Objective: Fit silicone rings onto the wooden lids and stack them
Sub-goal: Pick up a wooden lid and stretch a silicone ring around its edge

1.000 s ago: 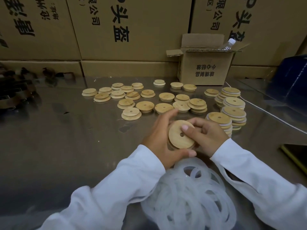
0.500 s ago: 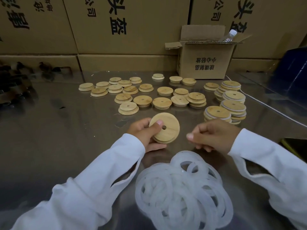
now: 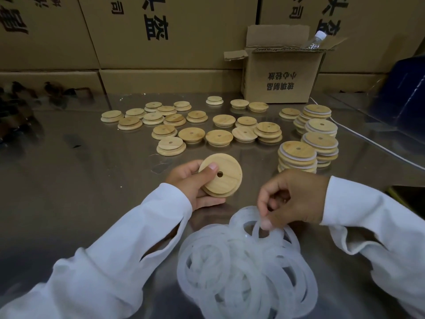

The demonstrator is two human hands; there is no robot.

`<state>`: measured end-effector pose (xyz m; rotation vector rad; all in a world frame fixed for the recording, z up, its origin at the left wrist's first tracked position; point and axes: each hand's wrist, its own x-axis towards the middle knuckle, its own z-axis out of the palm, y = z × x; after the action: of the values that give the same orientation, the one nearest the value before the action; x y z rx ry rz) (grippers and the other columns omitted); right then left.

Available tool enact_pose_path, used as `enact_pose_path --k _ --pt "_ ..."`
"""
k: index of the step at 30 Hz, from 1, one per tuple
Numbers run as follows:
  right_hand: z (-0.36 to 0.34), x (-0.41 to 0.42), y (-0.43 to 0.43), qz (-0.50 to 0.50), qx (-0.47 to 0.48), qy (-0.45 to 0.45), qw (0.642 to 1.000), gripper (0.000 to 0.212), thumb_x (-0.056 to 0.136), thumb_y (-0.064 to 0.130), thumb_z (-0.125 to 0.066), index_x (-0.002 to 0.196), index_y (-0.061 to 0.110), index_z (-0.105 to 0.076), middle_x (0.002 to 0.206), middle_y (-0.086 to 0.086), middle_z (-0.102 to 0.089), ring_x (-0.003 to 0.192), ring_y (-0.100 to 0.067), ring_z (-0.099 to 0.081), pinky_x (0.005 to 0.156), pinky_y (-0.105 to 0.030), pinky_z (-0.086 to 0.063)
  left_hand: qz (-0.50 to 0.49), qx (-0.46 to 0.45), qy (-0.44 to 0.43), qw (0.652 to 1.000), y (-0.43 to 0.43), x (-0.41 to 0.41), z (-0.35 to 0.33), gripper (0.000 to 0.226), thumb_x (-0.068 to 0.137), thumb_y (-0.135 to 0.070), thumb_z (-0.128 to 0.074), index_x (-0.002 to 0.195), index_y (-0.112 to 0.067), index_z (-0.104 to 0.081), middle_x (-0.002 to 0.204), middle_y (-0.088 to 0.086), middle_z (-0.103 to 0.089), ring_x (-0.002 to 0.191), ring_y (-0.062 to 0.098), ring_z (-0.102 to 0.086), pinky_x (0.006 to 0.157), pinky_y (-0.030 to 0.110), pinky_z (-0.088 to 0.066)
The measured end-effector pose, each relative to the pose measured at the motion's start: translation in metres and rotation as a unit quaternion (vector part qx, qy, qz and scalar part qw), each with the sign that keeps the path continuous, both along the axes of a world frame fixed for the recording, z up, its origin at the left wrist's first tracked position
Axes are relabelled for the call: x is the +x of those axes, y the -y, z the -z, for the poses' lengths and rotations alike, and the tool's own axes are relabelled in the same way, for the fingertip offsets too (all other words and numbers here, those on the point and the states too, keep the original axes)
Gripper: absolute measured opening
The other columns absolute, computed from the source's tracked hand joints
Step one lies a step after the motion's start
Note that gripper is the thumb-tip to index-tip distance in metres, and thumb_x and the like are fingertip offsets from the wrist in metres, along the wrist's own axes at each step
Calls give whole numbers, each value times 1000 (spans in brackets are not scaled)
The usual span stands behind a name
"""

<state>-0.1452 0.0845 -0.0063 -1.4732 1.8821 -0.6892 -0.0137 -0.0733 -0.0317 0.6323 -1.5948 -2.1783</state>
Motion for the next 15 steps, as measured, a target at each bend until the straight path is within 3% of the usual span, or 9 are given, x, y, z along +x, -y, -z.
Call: enact_pose_path --k 4,7,9,12,15 --pt "-6 2 2 54 -139 110 983 14 55 33 -77 63 25 -69 61 6 -62 59 -7 -54 60 -18 -47 5 5 6 1000 0 1 -2 10 87 -16 -55 89 -11 -64 78 9 -68 60 18 -69 48 32 -57" --pt "-3 11 13 126 -267 177 939 15 55 24 -70 66 16 -63 57 7 -63 57 -3 -56 57 -13 -46 13 13 12 1000 -2 0 -3 10 88 -15 -55 86 -11 -64 66 7 -69 55 19 -68 45 32 -55" --pt "1 21 21 163 -288 234 914 22 53 25 -67 69 13 -60 56 6 -61 57 -9 -55 56 -19 -45 14 21 20 999 -5 0 -5 11 88 -13 -55 82 -11 -64 60 6 -68 50 20 -66 42 30 -54" --pt "6 31 30 227 -291 258 893 17 56 22 -69 69 14 -61 58 -1 -59 57 -16 -48 57 -26 -39 5 35 35 999 -9 -1 -8 10 89 -17 -55 89 -10 -62 75 13 -67 51 25 -66 40 32 -53" --pt "9 33 34 290 -290 236 881 7 73 11 -69 70 14 -63 59 -1 -61 51 -10 -49 50 -18 -41 2 64 51 997 -8 -3 -7 38 92 -37 -46 114 -7 -54 103 19 -63 65 30 -66 40 35 -53"
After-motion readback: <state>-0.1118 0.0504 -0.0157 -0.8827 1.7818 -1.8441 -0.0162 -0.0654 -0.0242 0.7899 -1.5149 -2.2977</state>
